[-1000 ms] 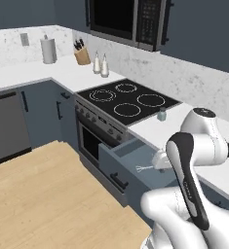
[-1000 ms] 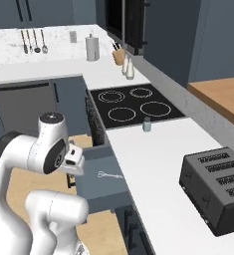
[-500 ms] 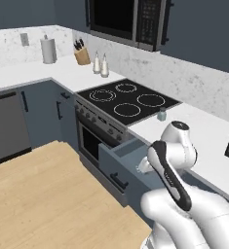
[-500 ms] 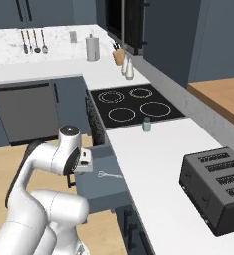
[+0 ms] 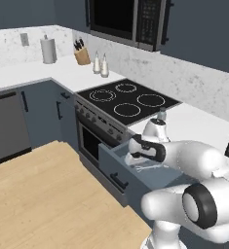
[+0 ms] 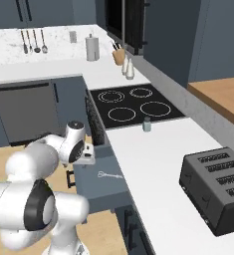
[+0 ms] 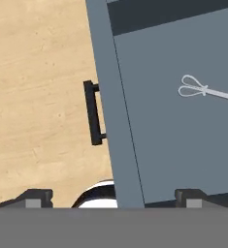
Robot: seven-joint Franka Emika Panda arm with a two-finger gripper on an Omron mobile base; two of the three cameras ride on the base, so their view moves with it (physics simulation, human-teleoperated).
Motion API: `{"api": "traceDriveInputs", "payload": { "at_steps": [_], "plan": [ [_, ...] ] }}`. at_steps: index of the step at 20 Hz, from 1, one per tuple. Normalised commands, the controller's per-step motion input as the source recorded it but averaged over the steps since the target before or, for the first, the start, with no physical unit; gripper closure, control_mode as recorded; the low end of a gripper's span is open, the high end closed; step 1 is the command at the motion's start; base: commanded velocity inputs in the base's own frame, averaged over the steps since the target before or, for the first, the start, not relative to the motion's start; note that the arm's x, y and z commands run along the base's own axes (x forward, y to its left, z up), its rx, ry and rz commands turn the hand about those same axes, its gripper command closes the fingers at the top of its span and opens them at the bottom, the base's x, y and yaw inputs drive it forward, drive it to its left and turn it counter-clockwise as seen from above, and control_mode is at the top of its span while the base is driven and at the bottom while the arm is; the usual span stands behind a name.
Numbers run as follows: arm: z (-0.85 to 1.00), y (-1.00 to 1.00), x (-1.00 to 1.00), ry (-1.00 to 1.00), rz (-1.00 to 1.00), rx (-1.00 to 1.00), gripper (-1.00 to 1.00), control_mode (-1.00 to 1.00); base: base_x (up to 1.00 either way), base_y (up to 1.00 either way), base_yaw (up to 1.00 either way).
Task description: Pick the tongs from the drawer and place it on the counter.
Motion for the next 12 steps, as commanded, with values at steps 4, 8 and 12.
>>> {"api": "traceDriveInputs", "payload": {
  "at_steps": [4,8,12],
  "plan": [
    [-0.82,0.52,0.98,0.07,0.0,-0.09,-1.0,-1.0,0.0,0.0,0.0],
    [-0.55,0.14,0.97,0.0,0.0,-0.03,-1.0,-1.0,0.0,0.0,0.0],
    [-0.7,0.09,0.64,0.0,0.0,-0.04,-1.0,-1.0,0.0,0.0,0.0]
  ]
}}
